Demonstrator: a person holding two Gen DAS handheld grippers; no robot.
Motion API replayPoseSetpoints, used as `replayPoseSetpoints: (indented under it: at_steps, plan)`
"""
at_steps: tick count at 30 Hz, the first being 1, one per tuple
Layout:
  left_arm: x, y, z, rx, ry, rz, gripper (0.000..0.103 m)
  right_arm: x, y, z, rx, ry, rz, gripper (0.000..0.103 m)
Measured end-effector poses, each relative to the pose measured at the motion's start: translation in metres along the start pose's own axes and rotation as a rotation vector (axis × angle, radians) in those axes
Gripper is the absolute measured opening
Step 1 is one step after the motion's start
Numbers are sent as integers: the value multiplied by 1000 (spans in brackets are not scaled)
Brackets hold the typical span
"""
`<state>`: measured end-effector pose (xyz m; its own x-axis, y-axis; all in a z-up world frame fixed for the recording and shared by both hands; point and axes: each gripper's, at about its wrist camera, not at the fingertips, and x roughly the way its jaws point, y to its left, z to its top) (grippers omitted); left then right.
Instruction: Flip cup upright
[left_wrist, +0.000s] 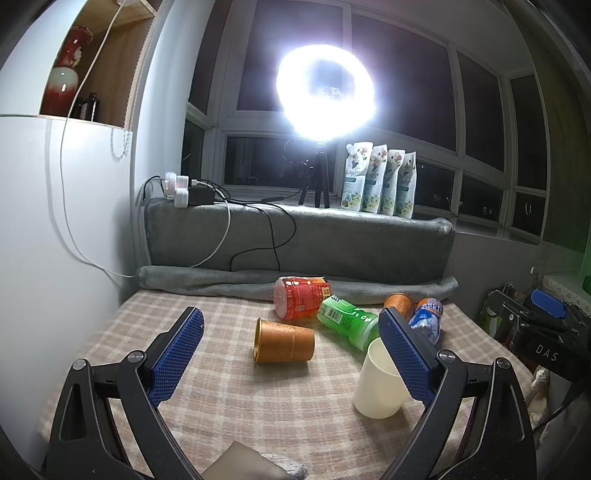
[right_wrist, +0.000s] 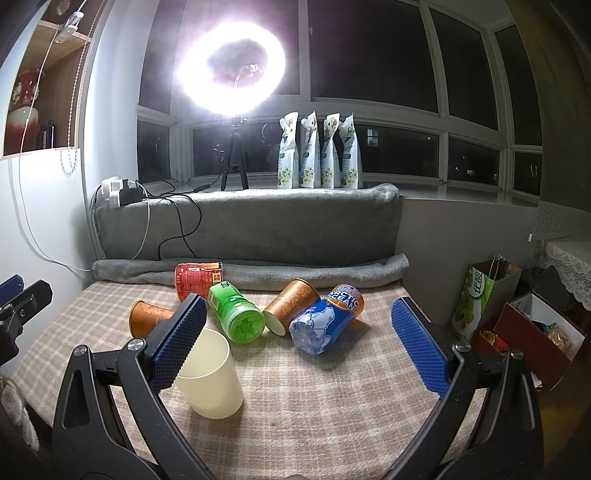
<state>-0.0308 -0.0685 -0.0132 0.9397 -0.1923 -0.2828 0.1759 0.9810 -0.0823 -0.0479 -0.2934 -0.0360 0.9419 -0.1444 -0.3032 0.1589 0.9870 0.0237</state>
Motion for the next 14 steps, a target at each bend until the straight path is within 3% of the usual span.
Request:
replayPoseSetpoints:
  at_steps: [14]
  plan:
    - [-4, -3, 1, 16, -21, 14, 96, 0, 2, 0, 0, 6, 4, 102]
